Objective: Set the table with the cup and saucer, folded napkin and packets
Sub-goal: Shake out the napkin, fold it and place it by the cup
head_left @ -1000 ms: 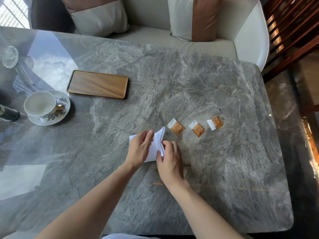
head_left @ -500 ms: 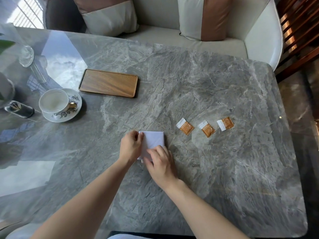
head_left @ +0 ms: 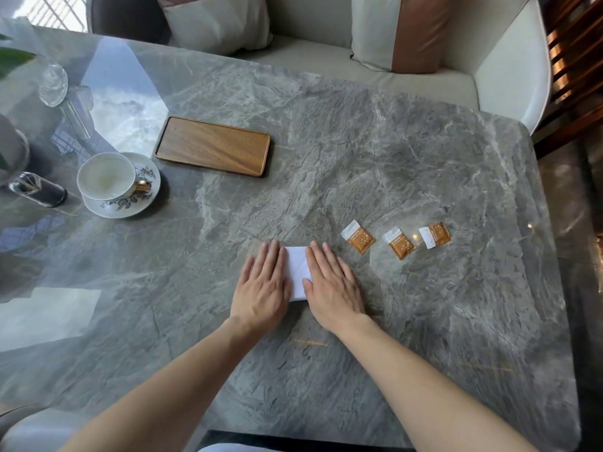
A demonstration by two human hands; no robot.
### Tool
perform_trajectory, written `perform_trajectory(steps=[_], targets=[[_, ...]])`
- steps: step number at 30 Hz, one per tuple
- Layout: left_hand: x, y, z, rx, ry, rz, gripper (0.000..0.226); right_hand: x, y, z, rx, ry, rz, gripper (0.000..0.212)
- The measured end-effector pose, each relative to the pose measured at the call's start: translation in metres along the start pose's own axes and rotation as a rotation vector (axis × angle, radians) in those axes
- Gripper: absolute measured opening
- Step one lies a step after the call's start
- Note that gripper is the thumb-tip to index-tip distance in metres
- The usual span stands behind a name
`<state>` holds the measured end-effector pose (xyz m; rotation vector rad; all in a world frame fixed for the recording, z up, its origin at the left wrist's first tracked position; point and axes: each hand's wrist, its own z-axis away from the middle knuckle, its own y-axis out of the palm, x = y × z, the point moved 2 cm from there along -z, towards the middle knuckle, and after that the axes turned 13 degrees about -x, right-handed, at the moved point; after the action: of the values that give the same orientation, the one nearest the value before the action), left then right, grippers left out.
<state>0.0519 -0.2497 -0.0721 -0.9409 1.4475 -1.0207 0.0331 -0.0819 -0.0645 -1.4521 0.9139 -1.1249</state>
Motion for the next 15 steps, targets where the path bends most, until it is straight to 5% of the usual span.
perform_trajectory(steps=[15], targets=[[0.001, -0.002, -0.008, 0.158, 0.062, -0.159, 0.073, 0.007, -0.004, 0.006, 0.074, 0.095, 0.021, 0.073]])
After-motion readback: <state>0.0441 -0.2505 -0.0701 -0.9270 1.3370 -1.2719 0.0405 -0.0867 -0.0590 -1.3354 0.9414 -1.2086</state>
